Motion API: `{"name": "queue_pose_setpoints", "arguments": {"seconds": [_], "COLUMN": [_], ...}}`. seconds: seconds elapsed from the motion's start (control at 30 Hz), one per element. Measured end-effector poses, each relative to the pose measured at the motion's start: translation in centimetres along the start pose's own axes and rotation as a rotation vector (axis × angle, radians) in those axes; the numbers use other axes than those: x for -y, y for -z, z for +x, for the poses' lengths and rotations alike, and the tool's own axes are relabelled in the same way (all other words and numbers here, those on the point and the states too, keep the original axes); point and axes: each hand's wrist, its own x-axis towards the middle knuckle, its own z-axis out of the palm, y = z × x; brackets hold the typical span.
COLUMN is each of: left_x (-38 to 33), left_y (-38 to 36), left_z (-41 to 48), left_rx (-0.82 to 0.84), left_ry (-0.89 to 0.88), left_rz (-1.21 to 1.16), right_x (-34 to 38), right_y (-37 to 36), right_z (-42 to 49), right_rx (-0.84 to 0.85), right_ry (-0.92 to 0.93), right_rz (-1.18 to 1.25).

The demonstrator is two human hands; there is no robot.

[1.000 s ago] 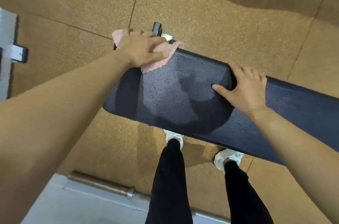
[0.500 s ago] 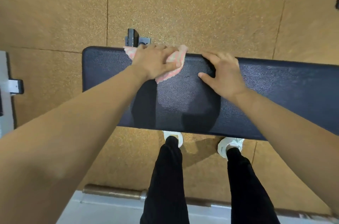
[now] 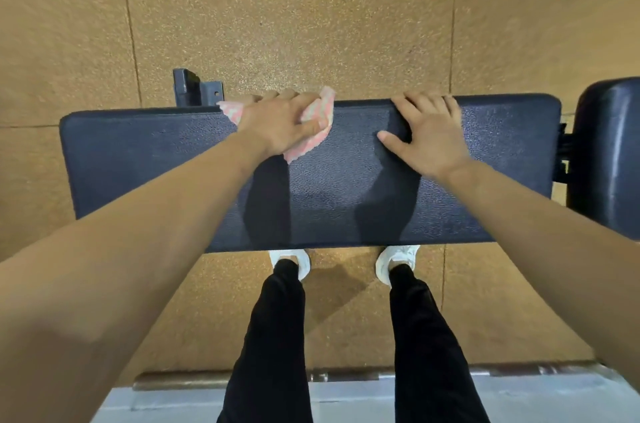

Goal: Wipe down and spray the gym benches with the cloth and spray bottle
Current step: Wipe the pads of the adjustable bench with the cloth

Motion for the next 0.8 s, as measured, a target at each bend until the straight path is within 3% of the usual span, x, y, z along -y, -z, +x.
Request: {"name": "queue_pose_setpoints", "arguments": {"seconds": [0.4,0.53,0.67,0.8], "left_x": [-9.2,-11.9,-14.1,-16.7], "left_y": [-0.2,-0.1,-0.1,0.1], "left_z": [3.5,4.2,5.1,5.8], "left_rx": [0.035,0.044,0.063,0.077], "left_ry": [-0.027,-0.043,-0.042,-0.034], "left_rz": [0.027,0.018,0.001,-0.037], "right_x": [-6.2,-11.2,-16.0,-17.9], "right_y": [2.5,3.5,3.5,1.9], "right_z": [-0.1,-1.8,-3.5,-4.6], "right_rx": [0.070,-0.106,-0.213,-0.179], "right_ry": [0.188,-0.016,-0.427,-0.427], "right_rz": [0.253,0.178,0.291,0.479]}}
